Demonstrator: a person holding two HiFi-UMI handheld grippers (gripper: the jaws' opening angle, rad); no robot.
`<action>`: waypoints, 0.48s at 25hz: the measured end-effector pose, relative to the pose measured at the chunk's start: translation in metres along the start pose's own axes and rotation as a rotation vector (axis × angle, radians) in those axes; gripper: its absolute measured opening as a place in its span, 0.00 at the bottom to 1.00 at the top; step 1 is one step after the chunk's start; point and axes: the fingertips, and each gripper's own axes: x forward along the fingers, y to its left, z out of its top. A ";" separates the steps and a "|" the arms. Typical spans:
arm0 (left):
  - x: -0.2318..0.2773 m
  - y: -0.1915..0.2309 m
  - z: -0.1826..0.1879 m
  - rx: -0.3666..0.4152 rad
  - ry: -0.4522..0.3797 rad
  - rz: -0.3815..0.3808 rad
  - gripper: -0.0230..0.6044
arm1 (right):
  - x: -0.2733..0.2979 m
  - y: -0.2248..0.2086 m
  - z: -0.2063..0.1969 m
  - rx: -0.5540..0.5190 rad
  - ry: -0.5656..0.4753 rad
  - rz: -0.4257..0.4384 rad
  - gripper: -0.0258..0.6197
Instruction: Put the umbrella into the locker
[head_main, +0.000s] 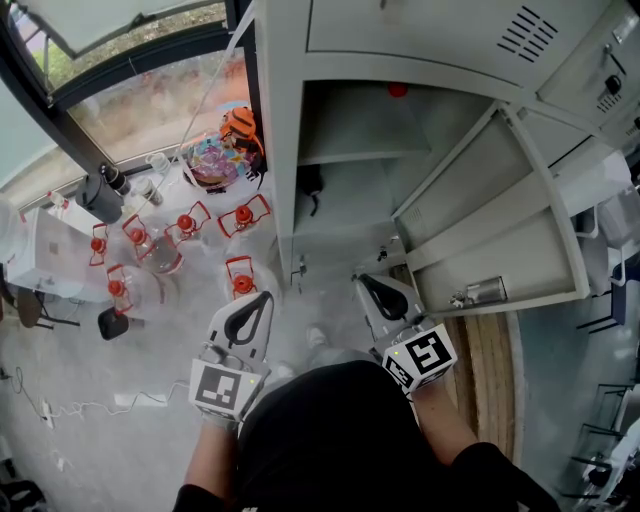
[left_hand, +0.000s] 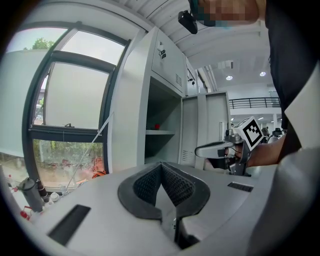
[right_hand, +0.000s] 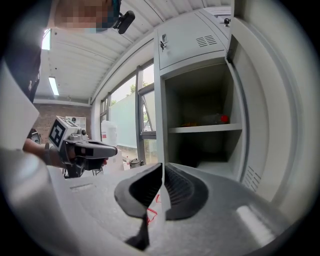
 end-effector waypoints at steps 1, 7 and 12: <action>0.000 0.000 0.000 -0.006 0.001 0.003 0.04 | 0.000 0.000 0.000 0.004 0.000 0.003 0.05; 0.002 0.000 0.000 -0.005 0.009 0.007 0.04 | 0.001 0.000 0.000 0.020 0.000 0.011 0.05; 0.004 -0.001 -0.002 0.009 0.009 0.007 0.04 | 0.002 -0.004 -0.001 0.026 0.002 0.017 0.05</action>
